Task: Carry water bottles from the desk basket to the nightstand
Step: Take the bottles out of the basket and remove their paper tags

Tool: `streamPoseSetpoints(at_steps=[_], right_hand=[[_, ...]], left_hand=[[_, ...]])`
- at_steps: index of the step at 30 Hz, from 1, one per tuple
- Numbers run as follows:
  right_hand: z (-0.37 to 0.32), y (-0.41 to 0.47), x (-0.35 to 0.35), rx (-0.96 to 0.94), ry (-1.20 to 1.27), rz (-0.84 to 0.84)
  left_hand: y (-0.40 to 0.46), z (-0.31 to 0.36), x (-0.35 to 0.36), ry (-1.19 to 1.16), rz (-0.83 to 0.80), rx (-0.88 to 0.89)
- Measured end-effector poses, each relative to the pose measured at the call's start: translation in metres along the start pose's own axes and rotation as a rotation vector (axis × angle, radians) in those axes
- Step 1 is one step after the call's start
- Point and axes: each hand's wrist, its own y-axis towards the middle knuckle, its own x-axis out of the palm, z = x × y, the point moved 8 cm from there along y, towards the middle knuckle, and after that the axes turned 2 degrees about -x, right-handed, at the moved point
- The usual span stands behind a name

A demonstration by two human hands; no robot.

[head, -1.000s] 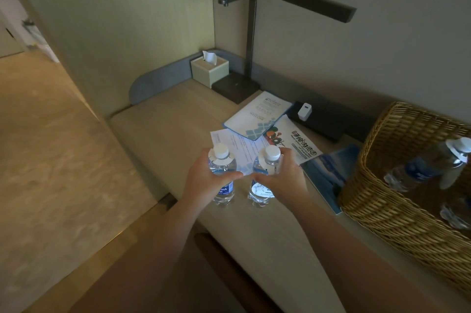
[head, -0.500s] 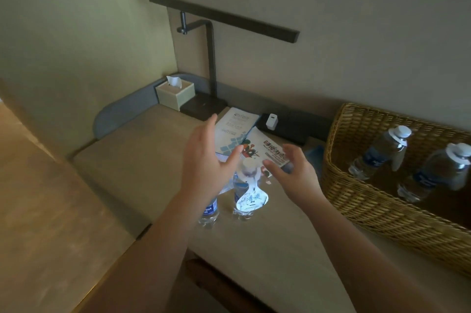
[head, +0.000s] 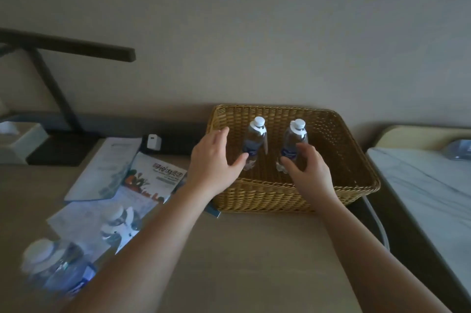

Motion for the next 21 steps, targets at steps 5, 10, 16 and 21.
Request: streamPoseSetpoints(at_steps=[5, 10, 16, 21], right_hand=[[0.047, 0.043, -0.019, 0.023, -0.045, -0.021], [0.092, 0.102, -0.012, 0.073, -0.047, -0.096], [0.121, 0.170, 0.023, 0.077, -0.019, -0.290], [0.125, 0.199, 0.054, -0.034, -0.115, -0.463]], left_hand=[[0.048, -0.003, 0.064, -0.097, -0.109, -0.153], [0.089, -0.024, 0.124, -0.248, -0.180, -0.393], [0.126, -0.047, 0.168, -0.357, -0.202, -0.552], [0.138, -0.065, 0.187, -0.470, -0.274, -0.623]])
